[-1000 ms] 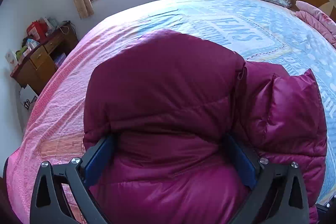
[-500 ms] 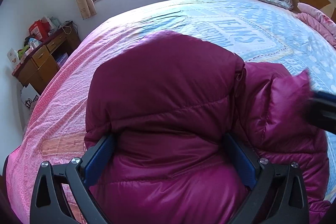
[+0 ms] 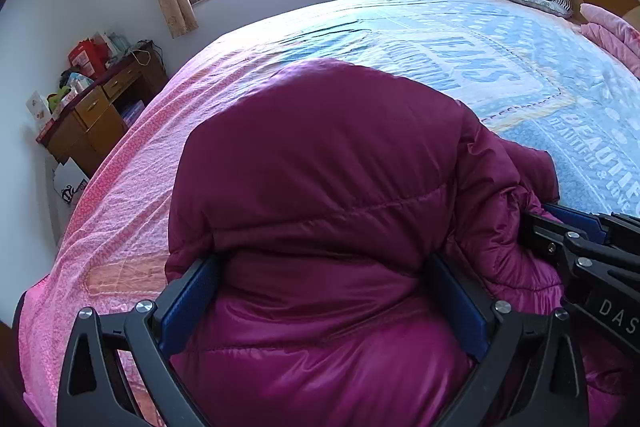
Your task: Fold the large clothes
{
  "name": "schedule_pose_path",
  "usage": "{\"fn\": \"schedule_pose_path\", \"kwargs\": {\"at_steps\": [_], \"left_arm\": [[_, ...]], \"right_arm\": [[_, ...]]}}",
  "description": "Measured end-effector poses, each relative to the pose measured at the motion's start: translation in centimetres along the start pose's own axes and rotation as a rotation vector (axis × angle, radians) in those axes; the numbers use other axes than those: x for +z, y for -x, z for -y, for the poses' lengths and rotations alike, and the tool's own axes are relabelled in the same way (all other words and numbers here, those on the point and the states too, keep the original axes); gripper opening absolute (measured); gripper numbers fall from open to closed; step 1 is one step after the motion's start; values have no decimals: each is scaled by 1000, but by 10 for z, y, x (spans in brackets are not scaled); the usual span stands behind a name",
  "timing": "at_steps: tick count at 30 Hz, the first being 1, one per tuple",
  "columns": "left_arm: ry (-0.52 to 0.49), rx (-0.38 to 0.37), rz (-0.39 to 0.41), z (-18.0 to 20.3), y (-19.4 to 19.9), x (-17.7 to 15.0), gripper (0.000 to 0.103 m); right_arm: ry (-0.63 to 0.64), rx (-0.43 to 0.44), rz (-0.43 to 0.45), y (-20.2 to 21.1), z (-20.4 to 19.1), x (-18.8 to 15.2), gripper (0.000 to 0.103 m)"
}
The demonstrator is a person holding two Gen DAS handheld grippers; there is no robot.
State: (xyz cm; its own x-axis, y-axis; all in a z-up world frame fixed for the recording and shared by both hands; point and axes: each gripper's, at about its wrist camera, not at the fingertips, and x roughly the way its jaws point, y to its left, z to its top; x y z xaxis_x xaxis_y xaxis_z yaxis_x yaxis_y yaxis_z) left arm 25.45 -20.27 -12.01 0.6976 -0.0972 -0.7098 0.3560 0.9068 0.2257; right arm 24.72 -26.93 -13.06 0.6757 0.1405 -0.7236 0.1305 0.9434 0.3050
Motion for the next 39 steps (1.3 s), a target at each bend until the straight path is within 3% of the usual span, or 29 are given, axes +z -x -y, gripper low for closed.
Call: {"fn": "schedule_pose_path", "kwargs": {"at_steps": [4, 6, 10, 14, 20, 25, 29, 31, 32, 33, 35, 37, 39], "left_arm": [[4, -12, -3, -2, -1, 0, 102], [8, -17, -5, -3, -1, 0, 102], [5, -11, -3, -3, 0, -1, 102], [2, -4, 0, -3, 2, -1, 102], [-5, 5, 1, 0, 4, -1, 102], [0, -21, -20, -4, 7, 1, 102], [92, -166, -36, -43, 32, -1, 102], [165, -156, 18, -74, 51, -5, 102], [192, -139, 43, -86, 57, -7, 102], [216, -131, 58, -96, 60, -9, 102], [263, -152, 49, -113, 58, -13, 102], [273, -197, 23, -116, 49, -17, 102], [267, -207, 20, -111, 41, -22, 102]], "right_arm": [[25, -25, -10, 0, -1, 6, 31], [36, -23, 46, 26, -2, 1, 33], [85, 10, 109, 87, -17, -27, 33], [132, 91, 103, 119, -36, -64, 33], [43, 92, -14, 81, -24, -101, 32], [30, 95, 7, 71, -19, -107, 33], [18, 101, -39, 78, -14, -99, 50], [-11, 126, -13, 91, -6, -92, 72], [-33, 141, 34, 102, 0, -85, 93], [-48, 145, 72, 109, 5, -82, 103], [-70, 196, 143, 120, 14, -64, 103], [-83, 226, 140, 112, 18, -47, 103], [-69, 202, 110, 90, 18, -33, 103]]}}
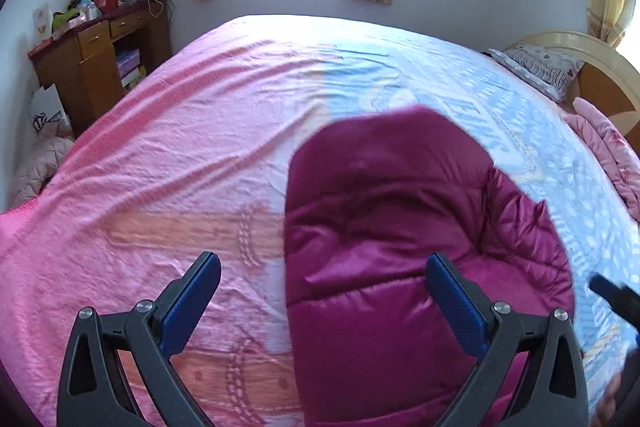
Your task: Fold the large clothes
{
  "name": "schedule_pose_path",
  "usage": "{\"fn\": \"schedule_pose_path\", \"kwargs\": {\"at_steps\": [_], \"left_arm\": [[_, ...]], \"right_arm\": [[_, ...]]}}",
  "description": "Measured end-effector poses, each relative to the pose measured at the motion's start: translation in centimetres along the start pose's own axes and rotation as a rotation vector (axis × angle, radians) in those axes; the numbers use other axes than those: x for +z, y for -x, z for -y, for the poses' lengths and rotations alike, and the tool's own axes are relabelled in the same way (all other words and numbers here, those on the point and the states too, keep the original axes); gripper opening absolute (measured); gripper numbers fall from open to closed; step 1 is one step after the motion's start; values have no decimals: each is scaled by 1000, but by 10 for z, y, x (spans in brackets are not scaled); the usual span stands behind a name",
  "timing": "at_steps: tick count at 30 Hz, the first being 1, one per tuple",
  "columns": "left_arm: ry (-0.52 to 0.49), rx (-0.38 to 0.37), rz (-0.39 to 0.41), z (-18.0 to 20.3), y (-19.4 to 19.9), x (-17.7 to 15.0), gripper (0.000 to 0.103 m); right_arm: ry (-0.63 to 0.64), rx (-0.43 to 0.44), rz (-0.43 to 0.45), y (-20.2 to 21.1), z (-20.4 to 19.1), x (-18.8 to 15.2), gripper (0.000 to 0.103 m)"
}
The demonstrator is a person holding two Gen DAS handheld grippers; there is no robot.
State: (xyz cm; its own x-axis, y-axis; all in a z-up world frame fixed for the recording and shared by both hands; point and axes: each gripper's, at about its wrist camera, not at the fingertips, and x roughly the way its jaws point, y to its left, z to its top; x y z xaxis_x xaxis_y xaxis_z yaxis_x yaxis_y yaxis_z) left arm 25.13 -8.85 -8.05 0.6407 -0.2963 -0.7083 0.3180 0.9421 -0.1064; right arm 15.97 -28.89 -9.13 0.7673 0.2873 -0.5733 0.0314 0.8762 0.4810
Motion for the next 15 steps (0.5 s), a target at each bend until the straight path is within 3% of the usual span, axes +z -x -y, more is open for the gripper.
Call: {"fn": "schedule_pose_path", "kwargs": {"at_steps": [3, 6, 8, 13, 14, 15], "left_arm": [[27, -60, -34, -1, -17, -13, 102], [114, -156, -103, -15, -34, -19, 102], [170, -229, -137, -30, -43, -20, 102], [86, -198, -87, -21, -38, -25, 102], [89, -199, -87, -21, -37, -25, 102], [89, -197, -86, -20, -37, -25, 101]], "right_arm": [[-16, -2, -85, -41, 5, 5, 103], [-29, -43, -146, -74, 10, 0, 103], [20, -70, -98, -80, 4, -4, 103], [117, -161, -110, -93, -18, -6, 103], [135, -170, -115, -96, -23, -8, 100], [148, -166, -114, -95, -26, -10, 90]]}}
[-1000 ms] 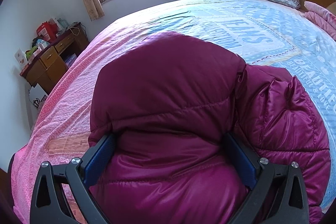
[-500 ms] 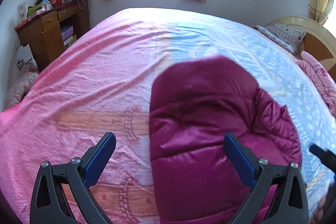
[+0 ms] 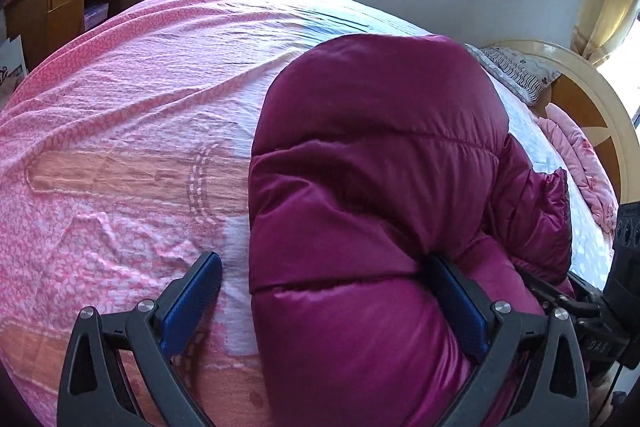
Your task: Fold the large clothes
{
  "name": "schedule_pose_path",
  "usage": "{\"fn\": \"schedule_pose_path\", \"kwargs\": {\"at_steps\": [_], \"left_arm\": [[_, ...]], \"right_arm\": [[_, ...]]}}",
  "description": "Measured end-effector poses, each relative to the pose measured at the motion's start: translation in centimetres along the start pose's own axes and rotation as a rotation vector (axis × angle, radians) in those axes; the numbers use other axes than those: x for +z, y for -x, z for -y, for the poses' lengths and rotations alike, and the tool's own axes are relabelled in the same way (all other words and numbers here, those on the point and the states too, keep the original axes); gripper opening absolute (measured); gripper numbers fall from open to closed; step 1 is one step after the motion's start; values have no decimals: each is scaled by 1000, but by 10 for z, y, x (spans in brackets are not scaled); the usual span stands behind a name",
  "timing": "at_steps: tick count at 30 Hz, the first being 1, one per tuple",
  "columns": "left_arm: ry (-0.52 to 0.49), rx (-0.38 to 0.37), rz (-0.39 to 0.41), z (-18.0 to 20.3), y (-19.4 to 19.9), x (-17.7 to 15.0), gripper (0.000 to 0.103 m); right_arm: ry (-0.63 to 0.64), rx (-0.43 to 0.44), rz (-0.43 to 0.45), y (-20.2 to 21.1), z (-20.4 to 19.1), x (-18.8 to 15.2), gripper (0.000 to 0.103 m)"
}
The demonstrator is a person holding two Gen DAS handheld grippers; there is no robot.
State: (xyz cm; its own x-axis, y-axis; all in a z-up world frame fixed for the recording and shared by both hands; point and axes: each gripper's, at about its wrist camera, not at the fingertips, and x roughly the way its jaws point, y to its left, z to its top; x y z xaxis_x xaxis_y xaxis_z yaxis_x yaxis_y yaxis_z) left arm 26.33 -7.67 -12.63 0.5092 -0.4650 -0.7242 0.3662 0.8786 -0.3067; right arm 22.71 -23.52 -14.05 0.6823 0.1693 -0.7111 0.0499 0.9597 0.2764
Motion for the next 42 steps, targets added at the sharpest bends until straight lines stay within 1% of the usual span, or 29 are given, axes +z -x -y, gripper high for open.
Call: {"fn": "schedule_pose_path", "kwargs": {"at_steps": [1, 2, 3, 4, 7, 10, 16, 19, 21, 24, 25, 30, 33, 37, 42], "left_arm": [[-3, 0, 2, 1, 1, -1, 97], [-8, -6, 9, 1, 4, -4, 91], [-14, -15, 17, 2, 7, -6, 86], [-23, -30, 24, 4, 7, -8, 78], [-45, -5, 37, 10, 9, -11, 73], [-45, 10, 40, 12, 8, -11, 70], [-86, 80, 53, 31, 3, -12, 66], [-81, 98, 52, 32, 5, -12, 59], [-78, 112, 54, 31, 11, -16, 56], [-59, 131, 67, 29, 28, -26, 51], [-56, 137, 72, 27, 32, -29, 50], [-49, 173, 92, 15, 57, -40, 46], [-46, 204, 99, 5, 75, -46, 46], [-15, 232, 108, -12, 92, -51, 46], [24, 263, 122, -30, 109, -59, 45]], "right_arm": [[11, 18, 4, 0, -3, -1, 84], [22, 25, 9, -1, -8, -2, 79], [36, 5, 16, -2, -14, -3, 77], [43, -5, 20, -5, -15, -2, 76], [47, -28, 34, -9, -15, 0, 74], [55, -42, 40, -11, -16, 1, 73], [79, -81, 53, -10, -25, -3, 69], [82, -107, 58, -9, -41, -7, 60], [87, -118, 60, -5, -49, -9, 50], [122, -141, 60, 3, -63, -15, 42], [126, -147, 62, 7, -67, -17, 42], [147, -133, 60, 21, -87, -30, 36], [153, -106, 66, 28, -100, -36, 34], [163, -57, 62, 28, -117, -42, 33], [217, -20, 59, 27, -142, -46, 32]]}}
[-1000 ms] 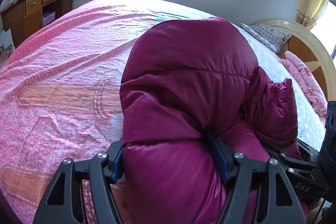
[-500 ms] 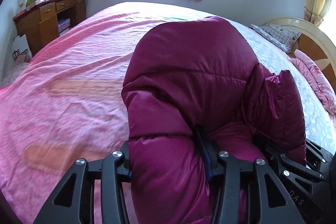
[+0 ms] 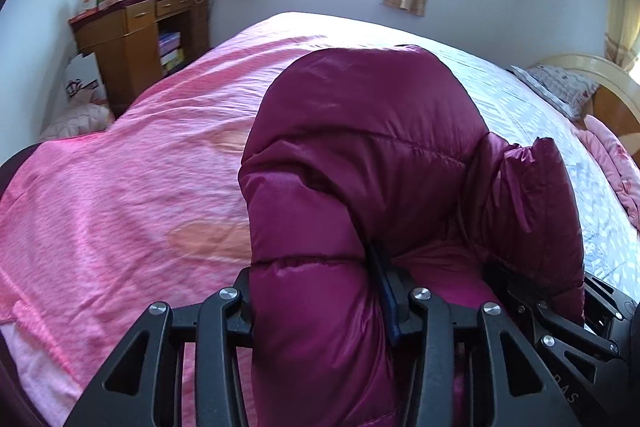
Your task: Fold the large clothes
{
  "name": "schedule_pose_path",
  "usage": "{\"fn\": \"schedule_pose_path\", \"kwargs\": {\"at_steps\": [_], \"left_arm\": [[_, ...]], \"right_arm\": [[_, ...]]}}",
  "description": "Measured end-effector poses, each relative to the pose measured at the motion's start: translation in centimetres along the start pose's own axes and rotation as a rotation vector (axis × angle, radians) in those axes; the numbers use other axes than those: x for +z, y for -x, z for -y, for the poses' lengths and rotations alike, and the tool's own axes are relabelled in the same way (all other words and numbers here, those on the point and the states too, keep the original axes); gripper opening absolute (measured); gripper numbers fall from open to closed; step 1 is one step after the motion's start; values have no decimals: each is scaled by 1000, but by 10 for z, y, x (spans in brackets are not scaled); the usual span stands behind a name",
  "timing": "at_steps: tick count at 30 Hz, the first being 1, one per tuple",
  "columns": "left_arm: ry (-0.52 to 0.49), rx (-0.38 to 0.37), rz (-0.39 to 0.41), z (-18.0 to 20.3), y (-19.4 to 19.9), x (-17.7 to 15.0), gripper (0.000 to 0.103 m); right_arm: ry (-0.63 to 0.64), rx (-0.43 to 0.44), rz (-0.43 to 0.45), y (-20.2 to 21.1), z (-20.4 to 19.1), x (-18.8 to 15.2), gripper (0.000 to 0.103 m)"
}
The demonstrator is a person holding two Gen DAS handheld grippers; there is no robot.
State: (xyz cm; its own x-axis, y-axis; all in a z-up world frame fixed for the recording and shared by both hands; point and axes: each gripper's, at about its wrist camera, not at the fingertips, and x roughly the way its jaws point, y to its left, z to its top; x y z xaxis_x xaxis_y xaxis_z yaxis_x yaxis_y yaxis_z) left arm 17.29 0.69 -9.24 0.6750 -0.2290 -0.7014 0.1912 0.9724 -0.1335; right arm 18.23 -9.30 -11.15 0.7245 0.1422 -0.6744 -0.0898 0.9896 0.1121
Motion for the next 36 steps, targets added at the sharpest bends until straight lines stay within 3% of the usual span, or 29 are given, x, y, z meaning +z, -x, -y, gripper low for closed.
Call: {"fn": "schedule_pose_path", "kwargs": {"at_steps": [18, 29, 36], "left_arm": [[41, 117, 63, -49, 40, -5, 43], [73, 250, 136, -98, 55, 18, 42], [50, 367, 151, -121, 27, 42, 42]], "right_arm": [[67, 108, 27, 6, -38, 1, 32], [167, 189, 78, -10, -82, 25, 32], [264, 174, 136, -41, -113, 42, 31]]}}
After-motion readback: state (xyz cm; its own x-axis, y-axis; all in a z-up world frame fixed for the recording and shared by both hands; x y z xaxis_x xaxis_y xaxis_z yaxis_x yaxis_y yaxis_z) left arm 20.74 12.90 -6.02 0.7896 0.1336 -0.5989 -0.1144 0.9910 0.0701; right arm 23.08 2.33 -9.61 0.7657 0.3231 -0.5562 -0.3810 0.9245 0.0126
